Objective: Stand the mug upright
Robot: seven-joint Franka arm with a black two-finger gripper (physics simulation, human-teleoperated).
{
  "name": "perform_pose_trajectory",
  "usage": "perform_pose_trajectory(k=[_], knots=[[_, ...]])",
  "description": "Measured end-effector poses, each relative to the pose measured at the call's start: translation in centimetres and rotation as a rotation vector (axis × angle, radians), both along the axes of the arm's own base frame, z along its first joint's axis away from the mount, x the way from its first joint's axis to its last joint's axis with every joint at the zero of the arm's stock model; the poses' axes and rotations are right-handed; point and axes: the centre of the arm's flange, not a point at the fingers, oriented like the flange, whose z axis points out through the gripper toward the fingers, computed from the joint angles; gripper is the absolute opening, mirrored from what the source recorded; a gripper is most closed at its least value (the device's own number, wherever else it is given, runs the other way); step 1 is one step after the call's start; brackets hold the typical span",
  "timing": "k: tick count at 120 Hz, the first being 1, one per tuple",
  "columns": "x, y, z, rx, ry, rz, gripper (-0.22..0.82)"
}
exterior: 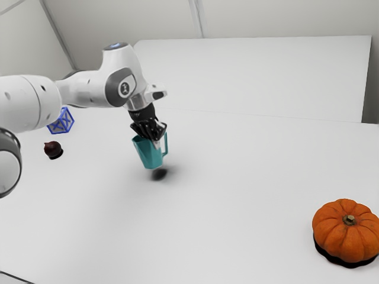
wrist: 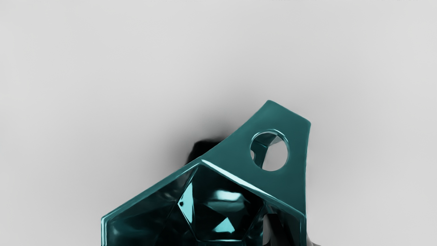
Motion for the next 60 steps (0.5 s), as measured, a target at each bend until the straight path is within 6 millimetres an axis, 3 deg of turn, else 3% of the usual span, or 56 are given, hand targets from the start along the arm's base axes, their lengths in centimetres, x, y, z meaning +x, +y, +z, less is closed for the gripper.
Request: perform_pose_trajectory(k=[21,60], knots=[[-1.1,-0.8,-0.4,0.104,-0.098,-0.046,-0.18],[-1.9,-1.1,-2.3,0.128,-0.143,-0.009,-0.18]])
